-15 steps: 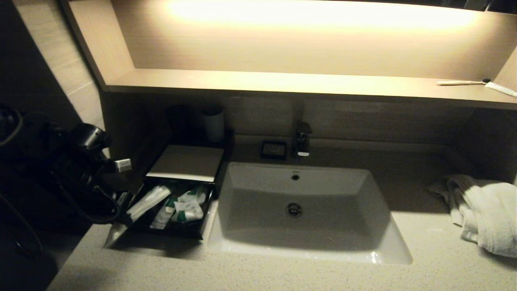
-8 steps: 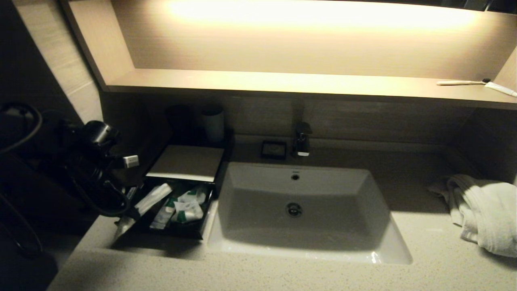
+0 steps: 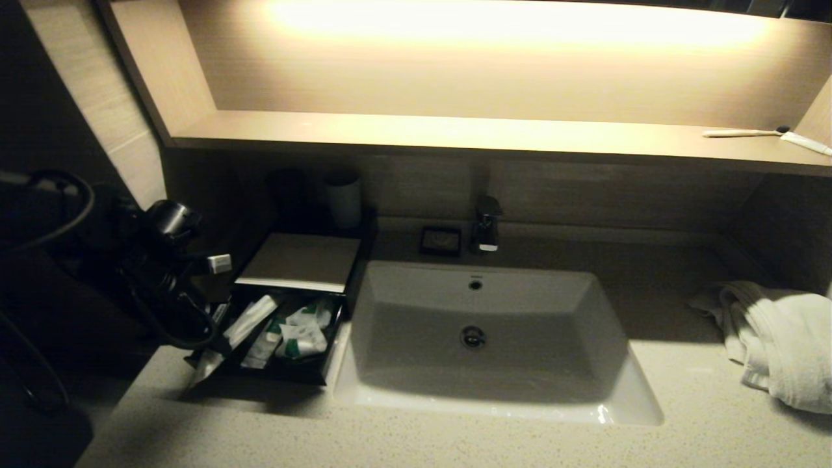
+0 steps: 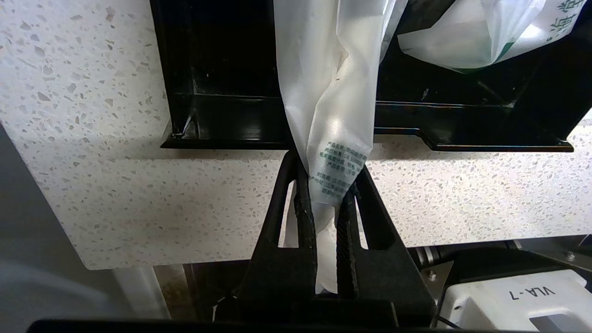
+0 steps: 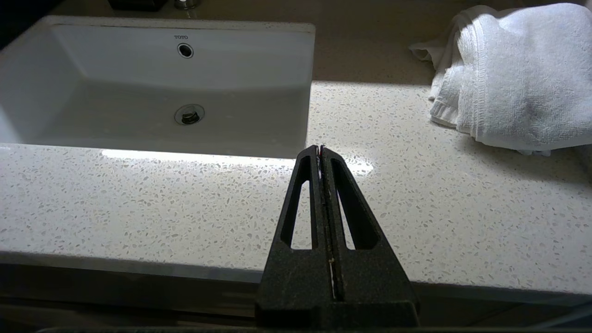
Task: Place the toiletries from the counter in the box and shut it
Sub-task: Place the bathroom toiletry into the drawer
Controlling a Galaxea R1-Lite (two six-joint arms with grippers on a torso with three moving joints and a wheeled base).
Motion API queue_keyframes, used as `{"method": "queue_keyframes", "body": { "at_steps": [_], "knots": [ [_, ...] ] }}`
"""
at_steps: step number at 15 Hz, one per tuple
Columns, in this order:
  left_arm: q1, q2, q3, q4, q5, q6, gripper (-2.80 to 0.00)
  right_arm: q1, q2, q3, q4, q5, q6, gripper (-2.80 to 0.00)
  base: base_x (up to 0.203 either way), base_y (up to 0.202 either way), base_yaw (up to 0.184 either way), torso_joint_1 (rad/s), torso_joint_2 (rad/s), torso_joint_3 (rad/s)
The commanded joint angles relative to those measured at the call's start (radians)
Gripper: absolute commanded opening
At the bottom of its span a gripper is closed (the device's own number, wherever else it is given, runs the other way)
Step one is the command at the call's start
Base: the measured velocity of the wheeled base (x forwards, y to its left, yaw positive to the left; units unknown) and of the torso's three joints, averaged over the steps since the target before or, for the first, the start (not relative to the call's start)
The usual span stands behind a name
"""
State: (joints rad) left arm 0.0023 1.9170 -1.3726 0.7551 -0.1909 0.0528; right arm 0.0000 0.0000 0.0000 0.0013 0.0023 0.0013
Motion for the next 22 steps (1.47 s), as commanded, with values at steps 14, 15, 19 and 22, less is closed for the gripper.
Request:
{"method": "queue_keyframes", "body": {
  "at_steps": [14,15,19,22],
  "knots": [
    [-0.007,0.075,-0.072,0.004,-0.002,-0.003,-2.8,0.0,0.0,0.0,0.0,0.001,0.0,-2.8,0.0,0.0,0.0,0.0,0.0,0.0],
    [-0.007,0.086,-0.084,0.005,-0.002,-0.006,-2.8,0.0,0.0,0.0,0.0,0.001,0.0,-2.8,0.0,0.0,0.0,0.0,0.0,0.0],
    [-0.02,0.105,-0.092,0.003,-0.002,-0.008,-2.8,0.0,0.0,0.0,0.0,0.001,0.0,-2.8,0.0,0.0,0.0,0.0,0.0,0.0],
    [-0.021,0.12,-0.094,-0.001,-0.001,-0.007,-2.8,0.0,0.0,0.0,0.0,0.001,0.0,-2.8,0.0,0.0,0.0,0.0,0.0,0.0]
  ]
}}
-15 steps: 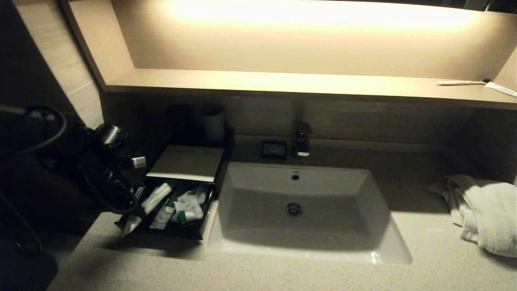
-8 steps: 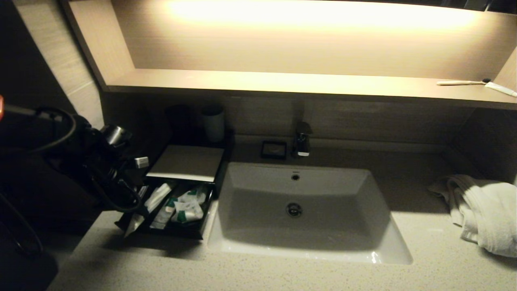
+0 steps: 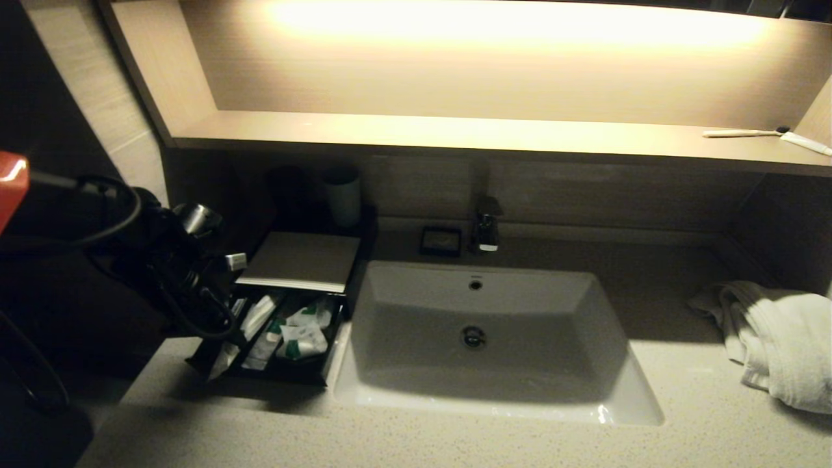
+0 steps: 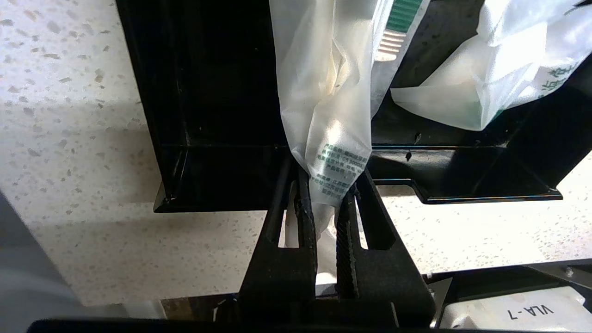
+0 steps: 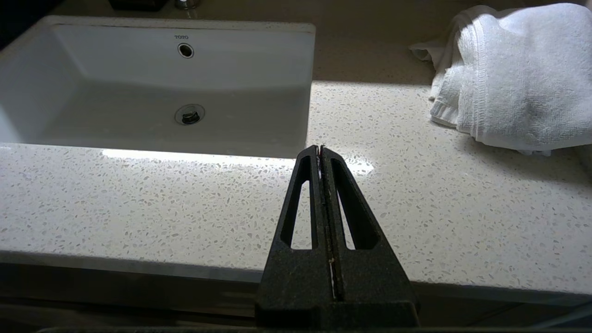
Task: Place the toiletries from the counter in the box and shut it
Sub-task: Place the bathroom toiletry into the drawer
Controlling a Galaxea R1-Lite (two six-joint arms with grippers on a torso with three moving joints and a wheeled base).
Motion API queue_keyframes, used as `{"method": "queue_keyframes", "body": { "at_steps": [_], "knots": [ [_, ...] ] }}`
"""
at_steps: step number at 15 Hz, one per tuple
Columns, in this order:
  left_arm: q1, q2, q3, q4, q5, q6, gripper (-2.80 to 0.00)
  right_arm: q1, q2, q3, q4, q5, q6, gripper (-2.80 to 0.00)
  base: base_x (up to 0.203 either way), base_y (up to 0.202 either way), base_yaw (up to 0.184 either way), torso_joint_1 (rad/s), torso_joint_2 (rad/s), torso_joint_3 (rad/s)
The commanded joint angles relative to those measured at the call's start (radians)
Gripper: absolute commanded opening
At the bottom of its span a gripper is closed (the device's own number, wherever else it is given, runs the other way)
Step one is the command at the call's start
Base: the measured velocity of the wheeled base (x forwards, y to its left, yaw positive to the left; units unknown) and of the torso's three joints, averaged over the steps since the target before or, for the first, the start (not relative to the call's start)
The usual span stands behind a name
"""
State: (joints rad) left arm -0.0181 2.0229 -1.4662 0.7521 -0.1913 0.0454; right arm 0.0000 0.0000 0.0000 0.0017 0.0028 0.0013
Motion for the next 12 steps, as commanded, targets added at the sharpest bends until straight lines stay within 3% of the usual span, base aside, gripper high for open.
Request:
{"method": "queue_keyframes", "body": {
  "at_steps": [1,12],
  "knots": [
    [0.0,0.016,0.0,-0.003,0.0,0.001,-2.8,-0.001,0.0,0.0,0.0,0.0,0.0,-2.8,0.0,0.0,0.0,0.0,0.0,0.0],
    [0.0,0.032,-0.053,-0.008,0.0,0.001,-2.8,0.0,0.0,0.0,0.0,0.0,0.0,-2.8,0.0,0.0,0.0,0.0,0.0,0.0]
  ]
}}
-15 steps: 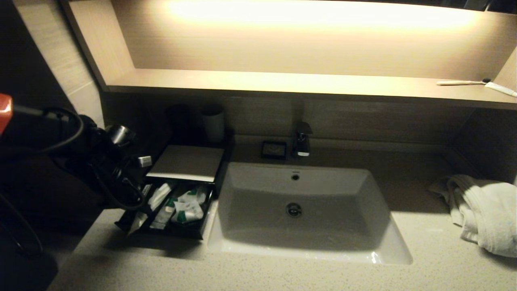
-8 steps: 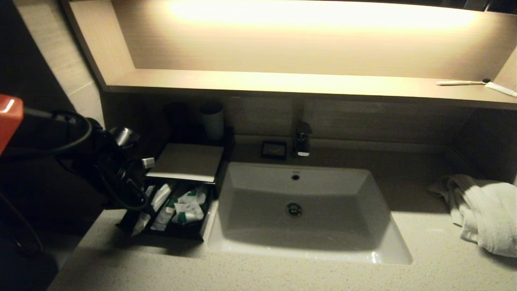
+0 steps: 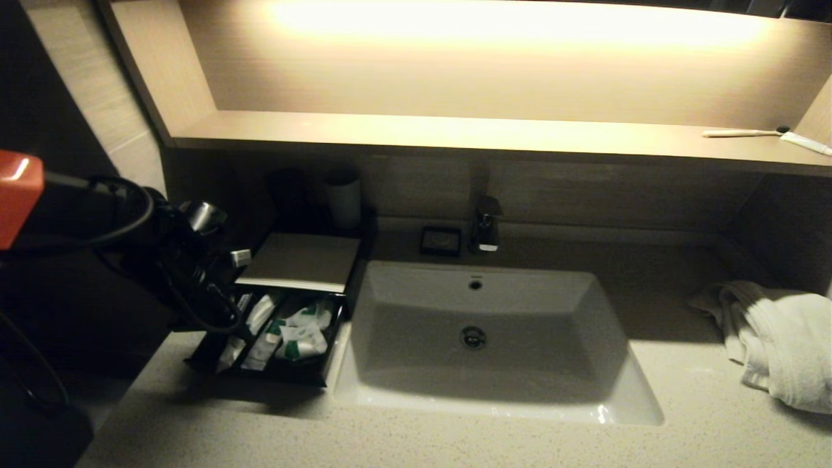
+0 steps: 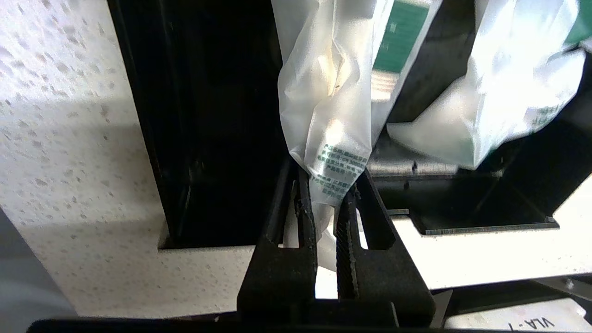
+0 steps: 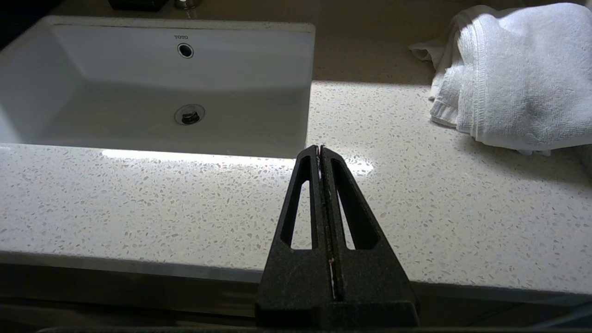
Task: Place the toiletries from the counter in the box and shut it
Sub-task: Place the bathroom toiletry into the drawer
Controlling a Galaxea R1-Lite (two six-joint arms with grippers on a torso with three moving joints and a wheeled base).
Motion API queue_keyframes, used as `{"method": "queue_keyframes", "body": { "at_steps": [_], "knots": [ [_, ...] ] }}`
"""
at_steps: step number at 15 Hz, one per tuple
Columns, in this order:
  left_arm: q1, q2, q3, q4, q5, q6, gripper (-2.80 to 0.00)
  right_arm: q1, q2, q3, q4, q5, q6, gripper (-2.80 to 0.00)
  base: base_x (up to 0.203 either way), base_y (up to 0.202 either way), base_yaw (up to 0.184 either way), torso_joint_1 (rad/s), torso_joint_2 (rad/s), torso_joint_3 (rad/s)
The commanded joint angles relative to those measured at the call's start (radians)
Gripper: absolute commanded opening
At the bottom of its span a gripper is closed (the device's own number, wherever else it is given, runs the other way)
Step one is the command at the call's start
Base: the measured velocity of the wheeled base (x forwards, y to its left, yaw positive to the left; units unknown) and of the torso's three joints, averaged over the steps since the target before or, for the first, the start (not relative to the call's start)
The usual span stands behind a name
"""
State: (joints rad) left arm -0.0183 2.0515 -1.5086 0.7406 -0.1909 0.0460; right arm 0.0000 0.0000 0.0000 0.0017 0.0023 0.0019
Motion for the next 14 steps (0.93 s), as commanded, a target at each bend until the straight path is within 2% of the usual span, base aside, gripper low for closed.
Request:
{"method": "queue_keyframes", "body": {
  "at_steps": [1,14],
  "knots": [
    [0.0,0.008,-0.02,0.004,-0.001,0.0,-2.8,0.0,0.0,0.0,0.0,0.001,0.0,-2.8,0.0,0.0,0.0,0.0,0.0,0.0],
    [-0.011,0.048,-0.071,0.002,0.001,0.009,-2.8,0.0,0.0,0.0,0.0,0.001,0.0,-2.8,0.0,0.0,0.0,0.0,0.0,0.0]
  ]
}}
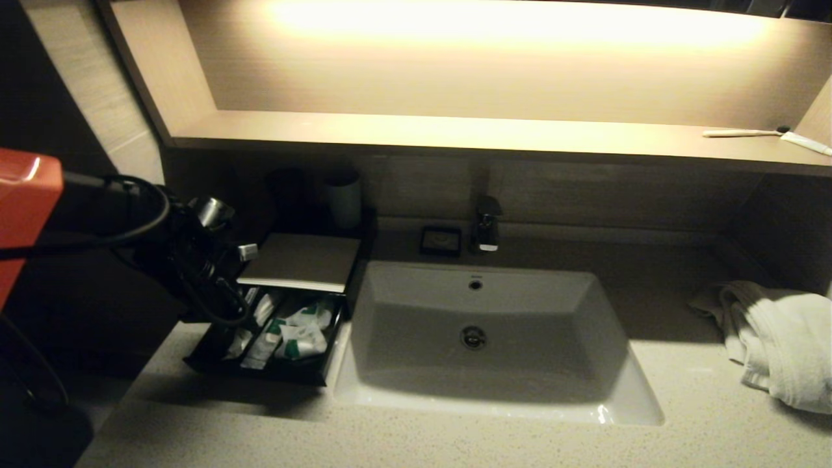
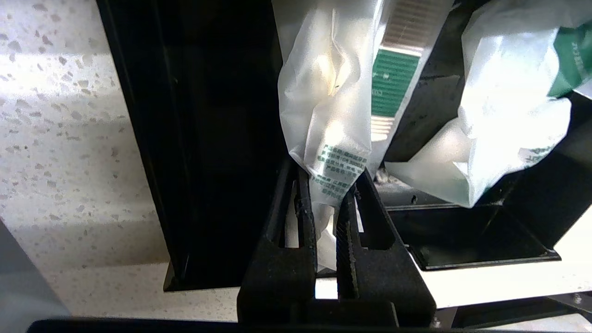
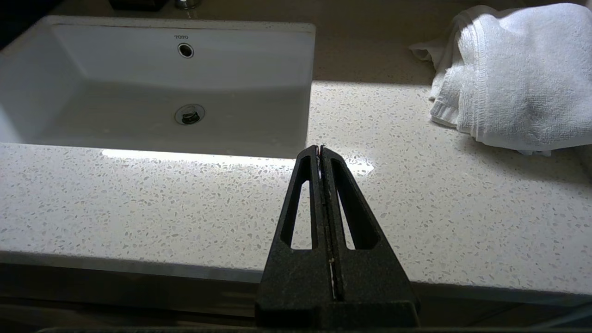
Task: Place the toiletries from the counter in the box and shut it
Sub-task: Place the bathroom toiletry into the drawer
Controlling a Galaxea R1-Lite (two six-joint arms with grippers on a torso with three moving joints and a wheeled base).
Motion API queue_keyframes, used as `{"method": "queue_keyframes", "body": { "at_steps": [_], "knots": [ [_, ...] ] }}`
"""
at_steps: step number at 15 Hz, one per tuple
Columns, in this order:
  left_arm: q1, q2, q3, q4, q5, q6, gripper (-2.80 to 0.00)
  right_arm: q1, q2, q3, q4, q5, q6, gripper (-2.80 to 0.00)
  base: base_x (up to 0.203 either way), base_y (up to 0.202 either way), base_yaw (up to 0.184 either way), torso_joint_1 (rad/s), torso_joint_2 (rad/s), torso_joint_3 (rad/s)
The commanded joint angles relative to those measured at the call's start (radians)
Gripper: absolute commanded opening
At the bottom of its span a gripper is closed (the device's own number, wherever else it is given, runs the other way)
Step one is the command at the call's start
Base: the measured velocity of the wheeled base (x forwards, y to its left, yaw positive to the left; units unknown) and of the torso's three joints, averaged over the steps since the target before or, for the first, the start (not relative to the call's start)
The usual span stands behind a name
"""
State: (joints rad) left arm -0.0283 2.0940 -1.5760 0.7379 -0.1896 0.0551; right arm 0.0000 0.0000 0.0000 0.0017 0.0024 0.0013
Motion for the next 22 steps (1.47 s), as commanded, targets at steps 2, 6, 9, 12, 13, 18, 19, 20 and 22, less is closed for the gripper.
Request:
{"method": "queue_keyframes", "body": {
  "at_steps": [2,6,9,12,13,18,19,20,22],
  "knots": [
    [-0.001,0.017,-0.022,0.005,-0.001,0.0,-2.8,0.0,0.0,0.0,0.0,0.001,0.0,-2.8,0.0,0.0,0.0,0.0,0.0,0.0],
    [-0.001,0.029,-0.035,0.005,0.001,0.002,-2.8,0.0,0.0,0.0,0.0,0.001,0.0,-2.8,0.0,0.0,0.0,0.0,0.0,0.0],
    [-0.001,0.045,-0.055,0.005,0.001,0.002,-2.8,0.0,0.0,0.0,0.0,0.001,0.0,-2.8,0.0,0.0,0.0,0.0,0.0,0.0],
    [-0.001,0.049,-0.066,0.005,0.001,0.001,-2.8,0.0,0.0,0.0,0.0,0.001,0.0,-2.8,0.0,0.0,0.0,0.0,0.0,0.0],
    [0.001,0.05,-0.07,0.005,0.001,0.001,-2.8,0.0,0.0,0.0,0.0,0.001,0.0,-2.8,0.0,0.0,0.0,0.0,0.0,0.0],
    [0.001,0.04,-0.09,0.017,0.0,-0.001,0.0,0.0,0.0,0.0,0.0,0.001,0.0,-2.8,0.0,0.0,0.0,0.0,0.0,0.0],
    [0.001,0.032,-0.09,0.018,0.0,-0.001,0.0,0.0,0.0,0.0,0.0,0.001,0.0,-2.8,0.0,0.0,0.0,0.0,0.0,0.0],
    [0.001,0.028,-0.09,0.018,0.001,-0.001,0.0,0.0,0.0,0.0,0.0,0.001,0.0,-2.8,0.0,0.0,0.0,0.0,0.0,0.0],
    [0.001,-0.005,-0.09,0.021,0.0,-0.004,0.0,0.0,0.0,0.0,0.0,0.001,0.0,-2.8,0.0,0.0,0.0,0.0,0.0,0.0]
  ]
}}
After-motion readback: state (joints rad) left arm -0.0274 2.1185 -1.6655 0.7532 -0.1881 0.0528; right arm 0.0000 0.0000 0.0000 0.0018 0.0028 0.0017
